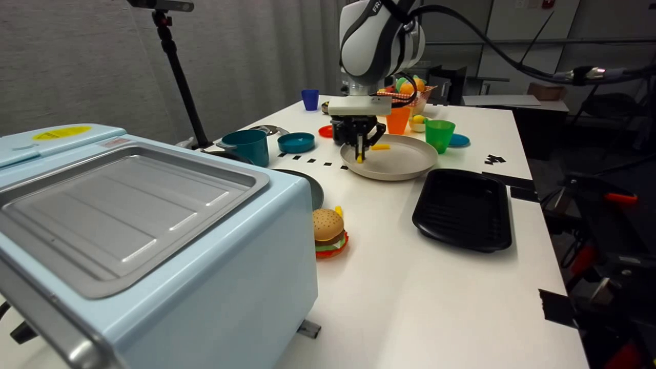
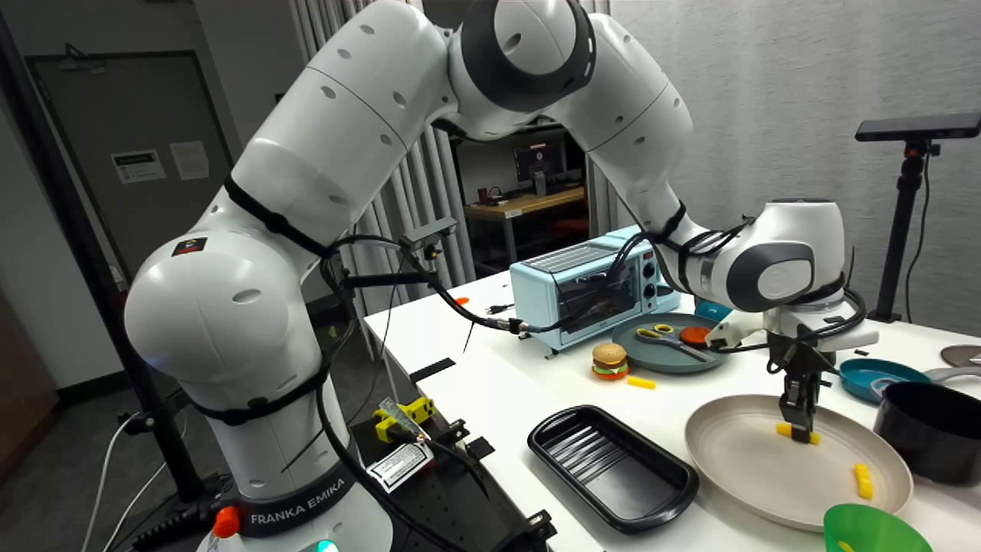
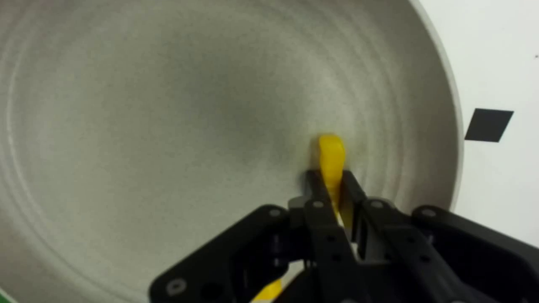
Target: Put the toy fries in the green cup
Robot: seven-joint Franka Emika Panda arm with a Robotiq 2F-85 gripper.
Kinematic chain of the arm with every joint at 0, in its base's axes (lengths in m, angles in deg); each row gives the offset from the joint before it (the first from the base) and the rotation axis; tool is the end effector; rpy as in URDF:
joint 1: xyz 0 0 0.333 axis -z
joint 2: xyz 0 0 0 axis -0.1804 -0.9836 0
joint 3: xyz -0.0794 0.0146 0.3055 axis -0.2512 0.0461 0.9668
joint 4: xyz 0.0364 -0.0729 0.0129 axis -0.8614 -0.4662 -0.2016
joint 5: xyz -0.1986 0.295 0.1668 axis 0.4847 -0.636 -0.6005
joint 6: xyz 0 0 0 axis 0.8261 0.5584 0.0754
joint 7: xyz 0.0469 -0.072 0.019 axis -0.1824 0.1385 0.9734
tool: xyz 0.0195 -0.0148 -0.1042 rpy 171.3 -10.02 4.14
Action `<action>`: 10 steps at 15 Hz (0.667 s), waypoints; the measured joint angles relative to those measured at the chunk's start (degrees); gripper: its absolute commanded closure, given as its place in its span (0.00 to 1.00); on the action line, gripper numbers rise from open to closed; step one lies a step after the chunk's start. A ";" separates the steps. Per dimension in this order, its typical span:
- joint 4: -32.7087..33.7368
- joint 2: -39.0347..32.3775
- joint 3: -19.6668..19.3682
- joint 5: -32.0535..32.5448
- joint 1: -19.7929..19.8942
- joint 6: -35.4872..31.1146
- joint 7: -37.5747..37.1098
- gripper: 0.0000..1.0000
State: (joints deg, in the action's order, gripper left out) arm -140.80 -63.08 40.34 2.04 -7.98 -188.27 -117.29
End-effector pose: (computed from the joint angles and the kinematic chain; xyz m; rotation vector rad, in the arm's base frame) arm 0.6496 -0.1547 0.1144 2.4674 -1.8457 0.1204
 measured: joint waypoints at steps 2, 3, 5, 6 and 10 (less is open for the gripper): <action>0.00 0.05 -0.10 0.00 0.00 -0.32 0.00 0.97; -0.04 0.16 -0.23 0.07 0.00 -0.67 0.01 0.97; -0.38 0.72 -0.98 0.59 -0.17 -1.33 0.24 0.97; -0.82 1.27 -1.49 0.80 -0.21 -1.59 0.61 0.97; -4.31 4.91 -3.77 1.28 -0.19 -1.81 3.12 0.97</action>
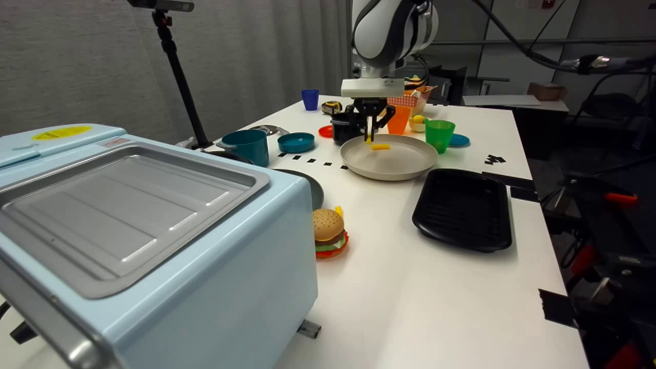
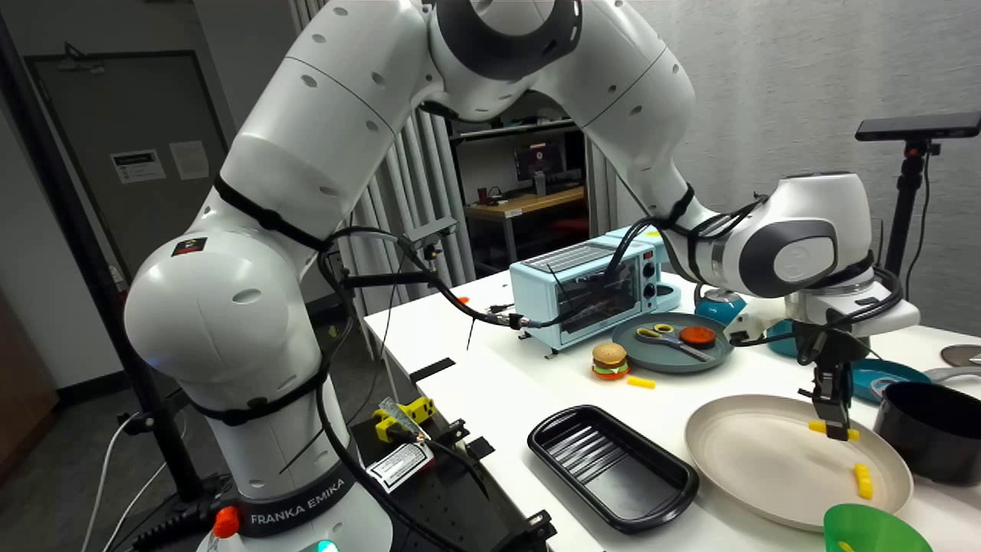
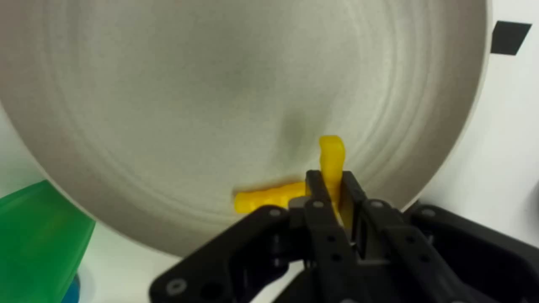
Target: Put the toy fries in the green cup
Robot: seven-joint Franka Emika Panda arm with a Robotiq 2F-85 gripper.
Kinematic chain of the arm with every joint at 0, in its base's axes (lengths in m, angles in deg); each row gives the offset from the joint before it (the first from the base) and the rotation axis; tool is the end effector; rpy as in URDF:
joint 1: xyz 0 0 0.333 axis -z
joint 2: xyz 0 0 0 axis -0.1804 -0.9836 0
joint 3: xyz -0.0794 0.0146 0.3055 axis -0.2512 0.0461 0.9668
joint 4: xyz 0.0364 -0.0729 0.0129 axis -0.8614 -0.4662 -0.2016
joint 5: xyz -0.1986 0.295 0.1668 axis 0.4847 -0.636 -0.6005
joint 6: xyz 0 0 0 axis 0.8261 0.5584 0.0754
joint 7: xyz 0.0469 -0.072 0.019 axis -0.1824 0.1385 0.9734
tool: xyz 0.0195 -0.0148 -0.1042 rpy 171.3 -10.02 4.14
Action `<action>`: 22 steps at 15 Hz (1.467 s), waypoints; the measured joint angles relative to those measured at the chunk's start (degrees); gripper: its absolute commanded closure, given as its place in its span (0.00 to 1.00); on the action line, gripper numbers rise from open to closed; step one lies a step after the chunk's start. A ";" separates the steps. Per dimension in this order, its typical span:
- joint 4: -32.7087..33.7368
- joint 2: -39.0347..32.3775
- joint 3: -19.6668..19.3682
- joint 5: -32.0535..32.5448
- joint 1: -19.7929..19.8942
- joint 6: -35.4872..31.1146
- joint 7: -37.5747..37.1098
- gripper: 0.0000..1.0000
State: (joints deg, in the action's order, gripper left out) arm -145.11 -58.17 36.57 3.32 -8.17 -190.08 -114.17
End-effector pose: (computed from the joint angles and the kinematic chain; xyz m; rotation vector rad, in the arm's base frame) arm 0.6341 -0.1914 0.1515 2.4580 -1.8015 0.2093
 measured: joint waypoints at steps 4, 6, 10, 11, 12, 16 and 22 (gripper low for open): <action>-4.70 4.00 -2.39 1.46 0.04 -0.34 2.21 0.97; -6.96 5.65 -3.58 2.44 0.07 -1.12 2.83 0.97; -10.22 8.09 -5.75 3.81 0.30 -2.41 3.56 0.97; -10.81 8.54 -6.25 4.11 0.37 -2.46 3.75 0.97; -11.29 8.92 -6.70 4.37 0.43 -2.47 3.92 0.97; -13.27 10.14 -8.15 5.42 0.50 -2.64 4.86 0.97; -16.59 11.43 -9.38 7.03 0.51 -4.94 5.99 0.97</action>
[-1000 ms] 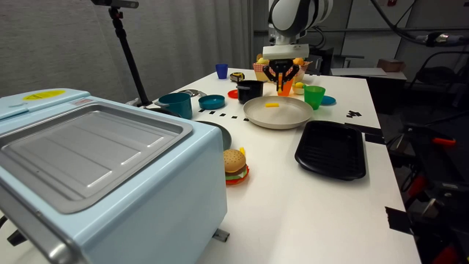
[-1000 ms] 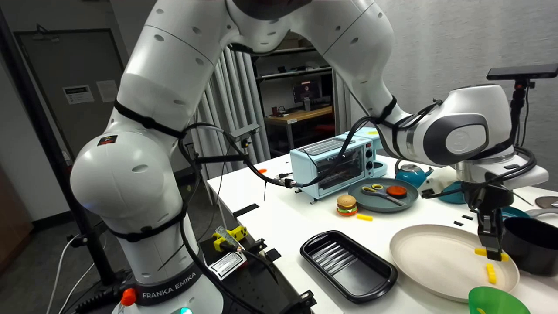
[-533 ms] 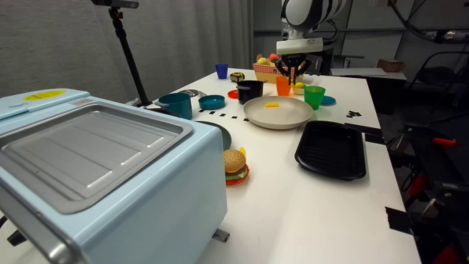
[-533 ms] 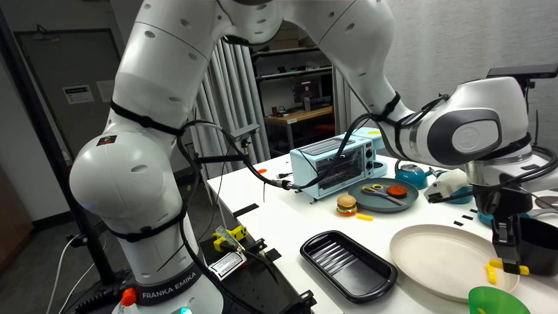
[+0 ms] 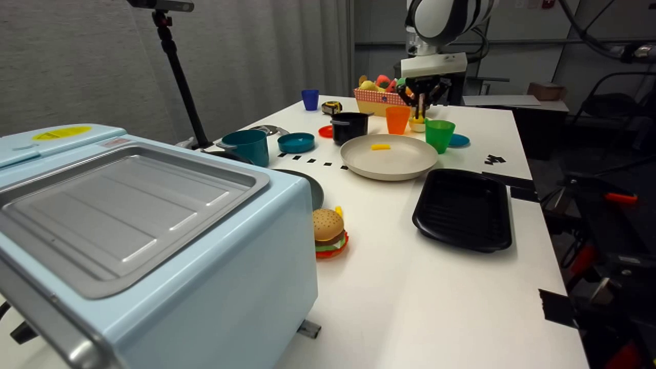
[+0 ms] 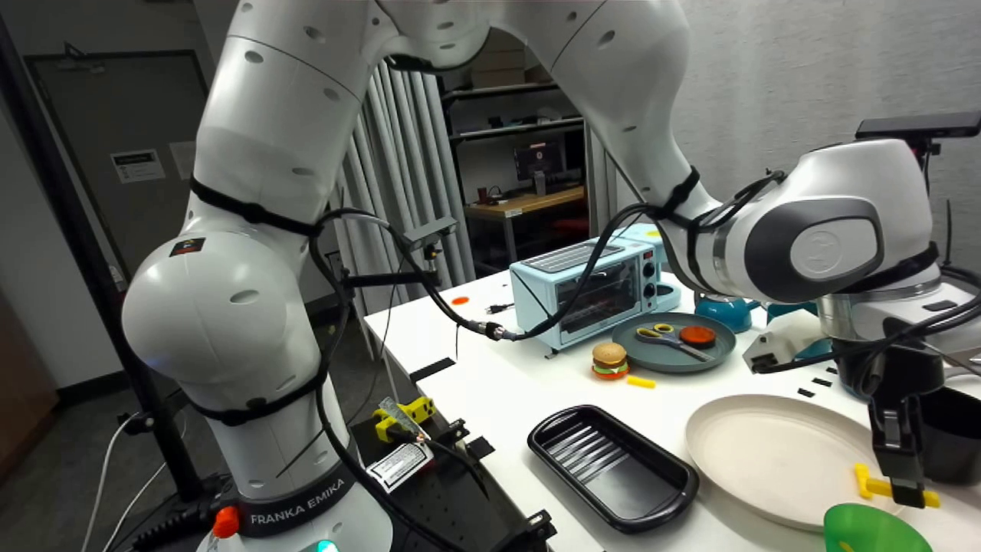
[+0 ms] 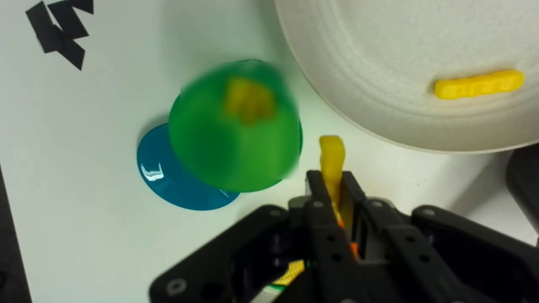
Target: Put the toy fries in the green cup
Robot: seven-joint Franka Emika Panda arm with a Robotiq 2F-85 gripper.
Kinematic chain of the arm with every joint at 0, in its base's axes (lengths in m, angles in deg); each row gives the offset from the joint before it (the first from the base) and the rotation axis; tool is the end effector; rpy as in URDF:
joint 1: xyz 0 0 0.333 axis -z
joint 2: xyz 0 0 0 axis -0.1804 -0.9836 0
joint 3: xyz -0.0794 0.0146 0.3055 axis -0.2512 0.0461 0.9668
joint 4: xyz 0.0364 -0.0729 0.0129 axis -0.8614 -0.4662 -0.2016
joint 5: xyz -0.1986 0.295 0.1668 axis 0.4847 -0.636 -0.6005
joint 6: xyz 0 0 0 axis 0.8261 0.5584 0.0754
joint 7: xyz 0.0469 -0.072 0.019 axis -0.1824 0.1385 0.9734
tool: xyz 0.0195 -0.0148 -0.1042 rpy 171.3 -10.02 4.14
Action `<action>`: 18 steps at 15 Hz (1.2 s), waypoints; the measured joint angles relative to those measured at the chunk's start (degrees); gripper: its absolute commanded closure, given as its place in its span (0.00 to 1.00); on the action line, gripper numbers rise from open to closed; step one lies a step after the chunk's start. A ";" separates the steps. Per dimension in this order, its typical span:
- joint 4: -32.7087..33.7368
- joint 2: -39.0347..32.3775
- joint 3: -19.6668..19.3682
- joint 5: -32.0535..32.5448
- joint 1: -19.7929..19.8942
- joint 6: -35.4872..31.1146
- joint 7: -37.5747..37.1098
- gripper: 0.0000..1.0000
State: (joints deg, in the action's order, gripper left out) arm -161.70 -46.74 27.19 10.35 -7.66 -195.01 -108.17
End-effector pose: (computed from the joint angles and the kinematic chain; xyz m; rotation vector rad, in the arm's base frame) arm 0.5331 -0.2750 0.1913 2.3839 -1.6972 0.2283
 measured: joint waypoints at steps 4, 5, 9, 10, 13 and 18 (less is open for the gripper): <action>-1.63 0.79 -0.85 0.07 0.01 -1.39 1.25 0.97; -1.98 1.04 -1.05 0.07 0.01 -1.52 1.58 0.97; -3.52 2.02 -1.61 0.48 0.01 -1.91 3.00 0.97; -3.88 2.21 -1.69 0.69 0.01 -1.92 3.25 0.97; -4.83 2.60 -1.82 1.40 0.00 -1.94 3.61 0.97; -5.29 2.61 -1.82 1.91 -0.18 -1.94 3.63 0.40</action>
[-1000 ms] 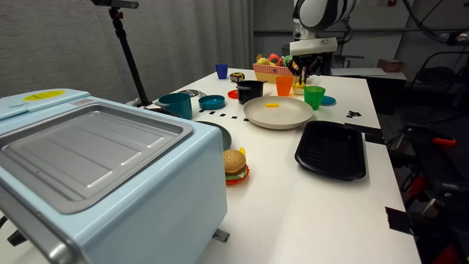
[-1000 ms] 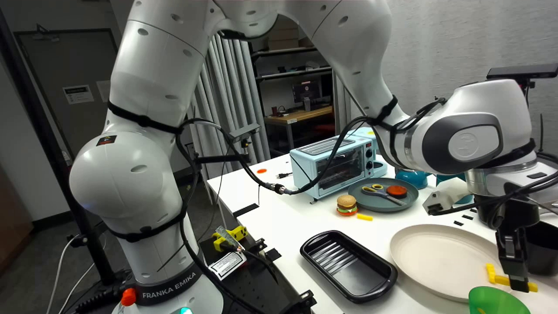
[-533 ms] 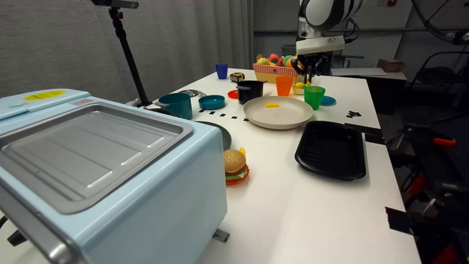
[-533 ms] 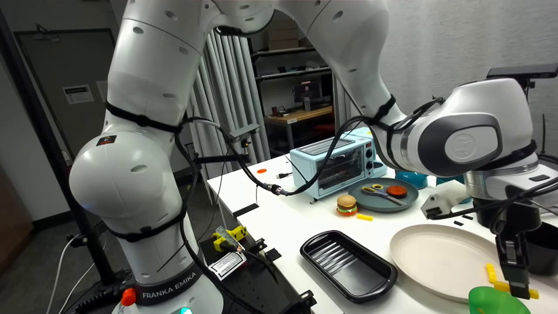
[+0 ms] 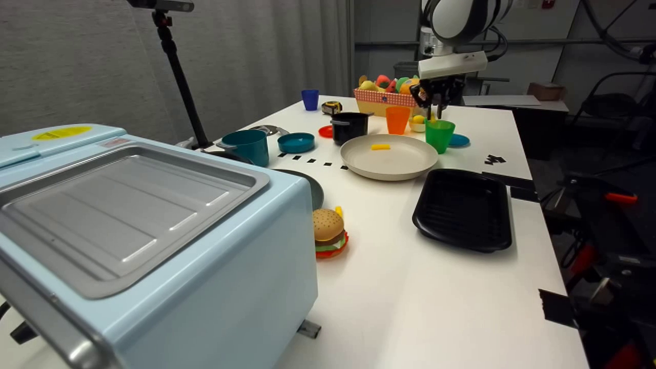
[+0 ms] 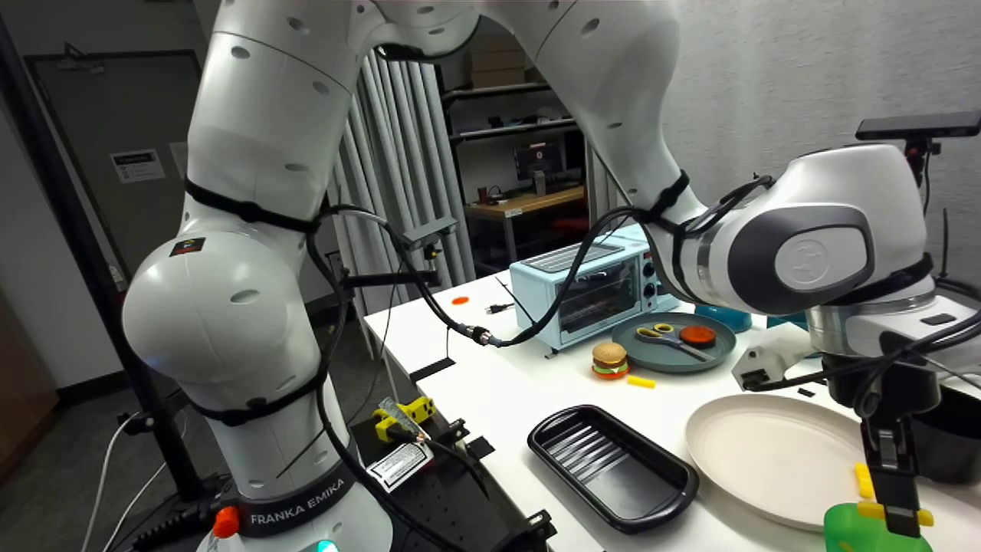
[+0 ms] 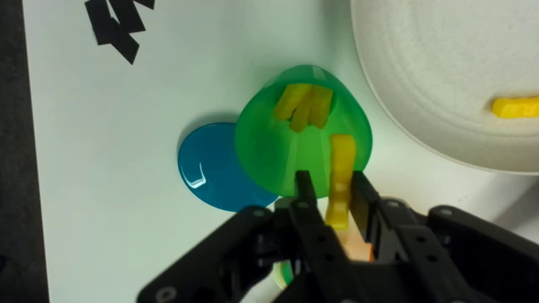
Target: Put the toy fries in the green cup
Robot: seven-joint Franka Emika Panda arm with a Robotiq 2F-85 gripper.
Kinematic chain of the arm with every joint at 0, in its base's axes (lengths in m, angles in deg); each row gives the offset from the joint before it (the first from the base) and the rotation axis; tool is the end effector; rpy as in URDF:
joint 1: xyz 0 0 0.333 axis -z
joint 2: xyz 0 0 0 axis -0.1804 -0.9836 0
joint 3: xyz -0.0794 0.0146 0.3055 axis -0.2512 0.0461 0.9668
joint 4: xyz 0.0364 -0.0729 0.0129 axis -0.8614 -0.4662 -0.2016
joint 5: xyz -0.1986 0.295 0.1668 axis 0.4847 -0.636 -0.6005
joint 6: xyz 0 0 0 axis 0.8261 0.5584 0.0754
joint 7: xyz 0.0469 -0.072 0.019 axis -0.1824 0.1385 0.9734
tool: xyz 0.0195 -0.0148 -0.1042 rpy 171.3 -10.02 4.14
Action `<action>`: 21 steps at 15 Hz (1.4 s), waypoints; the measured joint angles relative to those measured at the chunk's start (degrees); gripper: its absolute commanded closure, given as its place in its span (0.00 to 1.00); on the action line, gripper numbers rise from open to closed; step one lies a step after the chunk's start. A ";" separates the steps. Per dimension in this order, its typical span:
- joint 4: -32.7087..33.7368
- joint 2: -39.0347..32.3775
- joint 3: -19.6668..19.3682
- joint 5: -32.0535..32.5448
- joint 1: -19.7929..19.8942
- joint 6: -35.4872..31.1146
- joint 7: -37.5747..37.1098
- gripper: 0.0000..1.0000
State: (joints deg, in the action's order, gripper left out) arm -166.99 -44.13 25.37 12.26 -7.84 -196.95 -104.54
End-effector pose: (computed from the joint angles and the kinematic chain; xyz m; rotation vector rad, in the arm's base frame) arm 0.5012 -0.2812 0.1896 2.4161 -1.6179 0.1968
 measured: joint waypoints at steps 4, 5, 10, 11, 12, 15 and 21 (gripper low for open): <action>-0.12 0.00 0.00 0.00 -0.08 0.00 0.00 0.10; -0.13 0.00 0.00 0.00 -0.08 0.00 0.01 0.01; -0.05 0.37 1.22 -0.14 0.19 0.01 3.98 0.00; 0.07 0.58 1.73 -0.26 0.26 0.01 5.06 0.00; 0.24 0.89 2.36 -0.41 0.39 0.01 6.18 0.00; 1.34 1.83 4.66 -0.77 0.96 0.29 10.69 0.00; 5.71 2.01 12.26 -2.40 5.22 3.84 28.29 0.00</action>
State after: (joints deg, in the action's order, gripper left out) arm -161.28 -42.12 37.63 9.87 -2.62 -193.11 -76.25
